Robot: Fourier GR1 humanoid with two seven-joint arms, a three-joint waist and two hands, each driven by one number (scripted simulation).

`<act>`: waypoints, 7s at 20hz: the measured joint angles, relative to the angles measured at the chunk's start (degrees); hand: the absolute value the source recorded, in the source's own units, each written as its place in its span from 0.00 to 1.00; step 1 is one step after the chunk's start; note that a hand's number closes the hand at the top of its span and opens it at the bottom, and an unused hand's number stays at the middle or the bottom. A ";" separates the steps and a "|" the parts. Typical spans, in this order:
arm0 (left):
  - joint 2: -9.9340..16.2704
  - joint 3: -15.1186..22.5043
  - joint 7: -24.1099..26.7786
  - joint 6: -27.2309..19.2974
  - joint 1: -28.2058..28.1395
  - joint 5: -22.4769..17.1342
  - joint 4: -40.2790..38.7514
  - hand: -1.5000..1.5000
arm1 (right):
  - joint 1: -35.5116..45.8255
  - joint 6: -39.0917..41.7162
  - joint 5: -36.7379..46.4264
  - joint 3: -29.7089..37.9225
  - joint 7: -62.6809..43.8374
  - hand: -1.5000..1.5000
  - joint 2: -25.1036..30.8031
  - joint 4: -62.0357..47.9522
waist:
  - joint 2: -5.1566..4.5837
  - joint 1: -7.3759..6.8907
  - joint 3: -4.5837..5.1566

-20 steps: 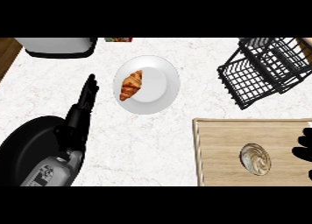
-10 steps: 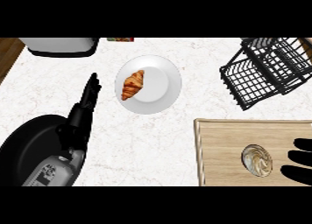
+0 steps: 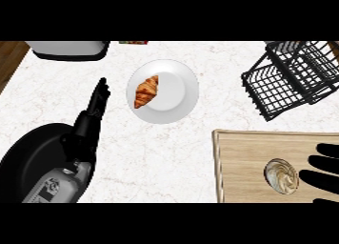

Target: Pick the cupcake from the tray and place it in the tiered basket

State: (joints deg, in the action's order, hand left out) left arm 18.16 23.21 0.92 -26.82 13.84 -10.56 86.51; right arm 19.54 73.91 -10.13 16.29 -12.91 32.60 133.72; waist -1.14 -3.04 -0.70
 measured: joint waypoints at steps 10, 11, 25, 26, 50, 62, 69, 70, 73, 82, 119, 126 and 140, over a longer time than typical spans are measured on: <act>-0.94 0.00 0.42 0.08 0.49 0.67 -1.02 0.50 | -1.21 -1.17 7.05 -4.58 2.28 0.00 0.30 -2.00 | -0.29 -0.21 -0.01; -1.05 -0.02 0.36 -0.06 0.51 0.76 -0.95 0.50 | -1.40 -1.20 7.50 -5.01 2.78 0.00 0.41 -2.00 | -0.24 -0.14 -0.02; -0.90 -0.81 -0.28 0.74 1.28 1.11 -1.02 0.50 | -2.81 -4.08 17.20 -14.03 8.87 0.00 1.83 -3.78 | -0.12 -0.16 -0.02; -0.78 -1.04 -0.19 0.94 0.88 0.83 -0.87 0.50 | -3.21 -4.41 18.04 -14.65 9.49 0.00 2.15 -3.66 | -0.06 -0.07 -0.02; -1.10 -2.82 -0.43 1.85 -0.64 1.65 -0.83 0.50 | -10.05 -44.88 54.52 -41.78 47.08 0.00 15.35 -30.23 | 0.56 1.37 0.41; -2.95 -4.37 -1.87 2.74 -2.91 5.33 1.23 0.50 | -7.86 -62.24 61.44 -42.26 64.88 1.00 8.27 -55.24 | 1.07 2.57 0.69; -3.55 -6.10 -1.57 4.19 -3.60 5.83 0.79 0.50 | -7.59 -69.61 65.97 -40.47 64.29 1.00 3.26 -57.15 | 1.44 2.88 1.14; -3.73 -6.08 -1.24 4.08 -3.96 5.89 0.77 0.50 | -7.51 -69.19 67.00 -39.84 60.95 1.00 2.95 -57.44 | 1.49 2.95 1.14; -3.28 -6.61 -1.34 4.06 -4.46 5.84 0.76 0.50 | -8.46 -68.13 70.47 -37.05 49.31 1.00 3.09 -58.94 | 1.79 3.85 1.23; -3.89 -6.47 -2.20 3.68 -5.01 6.70 1.90 0.50 | -12.71 -61.84 79.22 -33.56 18.12 1.00 -2.80 -50.14 | 1.84 4.26 1.39; -7.47 -10.06 -3.09 8.22 -3.93 10.66 1.68 0.50 | 23.82 -30.46 51.85 -1.69 -11.48 1.00 -4.27 -34.75 | 1.00 2.37 0.73; -8.54 -11.01 -3.55 9.12 -3.34 11.66 1.21 0.50 | 25.89 -39.52 57.94 -5.35 -3.77 1.00 -1.13 -47.31 | 0.96 2.38 0.72; -9.77 -11.51 -3.52 10.13 -3.73 13.08 1.32 0.50 | 30.57 -50.01 54.07 2.87 2.92 0.00 -3.19 -72.61 | 0.95 2.19 0.72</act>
State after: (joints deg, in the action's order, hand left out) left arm 8.39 11.70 -2.60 -16.70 10.11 2.52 87.84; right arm 50.12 23.90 43.95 19.16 -9.99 29.40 61.11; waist -0.18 -0.85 0.02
